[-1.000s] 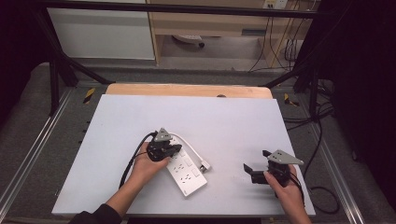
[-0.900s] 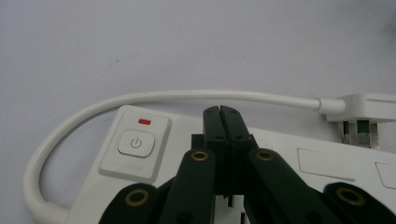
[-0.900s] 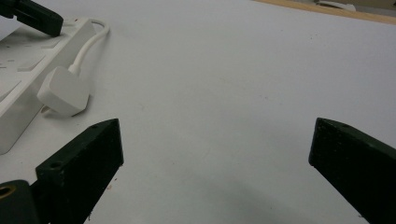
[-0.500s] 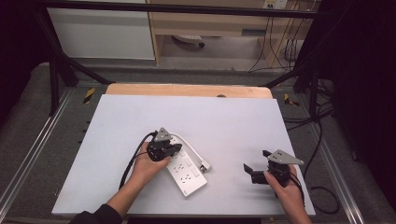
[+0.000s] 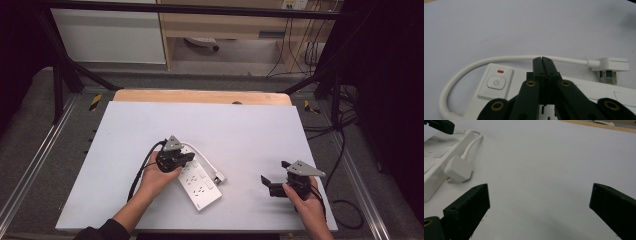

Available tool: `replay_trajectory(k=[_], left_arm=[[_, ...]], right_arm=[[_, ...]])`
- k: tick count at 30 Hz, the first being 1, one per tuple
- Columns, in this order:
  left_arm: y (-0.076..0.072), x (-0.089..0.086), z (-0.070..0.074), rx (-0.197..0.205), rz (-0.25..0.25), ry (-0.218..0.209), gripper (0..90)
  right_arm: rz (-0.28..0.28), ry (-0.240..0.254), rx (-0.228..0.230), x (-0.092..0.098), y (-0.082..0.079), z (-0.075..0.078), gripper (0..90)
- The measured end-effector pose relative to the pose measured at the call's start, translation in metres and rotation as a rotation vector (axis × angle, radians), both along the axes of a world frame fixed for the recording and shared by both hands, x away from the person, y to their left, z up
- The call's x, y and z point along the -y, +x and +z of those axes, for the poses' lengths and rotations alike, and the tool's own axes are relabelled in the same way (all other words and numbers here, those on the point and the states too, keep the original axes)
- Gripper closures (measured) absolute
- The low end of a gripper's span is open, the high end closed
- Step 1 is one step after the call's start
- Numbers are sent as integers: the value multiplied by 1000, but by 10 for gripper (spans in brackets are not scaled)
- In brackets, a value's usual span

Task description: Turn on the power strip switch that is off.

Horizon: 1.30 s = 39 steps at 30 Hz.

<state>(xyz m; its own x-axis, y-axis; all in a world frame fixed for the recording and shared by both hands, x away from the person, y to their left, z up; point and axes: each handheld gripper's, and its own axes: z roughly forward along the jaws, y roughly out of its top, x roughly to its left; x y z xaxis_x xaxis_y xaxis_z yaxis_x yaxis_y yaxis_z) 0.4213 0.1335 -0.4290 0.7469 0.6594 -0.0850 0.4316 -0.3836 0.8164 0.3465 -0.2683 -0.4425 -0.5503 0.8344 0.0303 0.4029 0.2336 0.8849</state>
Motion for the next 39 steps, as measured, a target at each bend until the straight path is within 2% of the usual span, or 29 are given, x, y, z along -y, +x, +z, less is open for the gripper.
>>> replay_trajectory(k=[12, 16, 19, 29, 32, 39], left_arm=[[-1, -2, 7, 19, -1, -29, 900], [-2, -2, 10, 45, 1, -39, 900], [-2, -2, 11, 50, 12, -47, 822], [-2, -3, 13, 63, 26, -74, 675], [-2, -4, 14, 70, 37, -73, 599], [-2, -5, 17, 97, 69, -105, 373]], right_arm=[[0, -2, 1, 0, 0, 0, 36], [0, -2, 1, 0, 0, 0, 35], [0, -2, 1, 0, 0, 0, 35], [1, -2, 0, 0, 0, 0, 35], [0, -2, 1, 0, 0, 0, 35], [1, -3, 0, 0, 0, 0, 35]])
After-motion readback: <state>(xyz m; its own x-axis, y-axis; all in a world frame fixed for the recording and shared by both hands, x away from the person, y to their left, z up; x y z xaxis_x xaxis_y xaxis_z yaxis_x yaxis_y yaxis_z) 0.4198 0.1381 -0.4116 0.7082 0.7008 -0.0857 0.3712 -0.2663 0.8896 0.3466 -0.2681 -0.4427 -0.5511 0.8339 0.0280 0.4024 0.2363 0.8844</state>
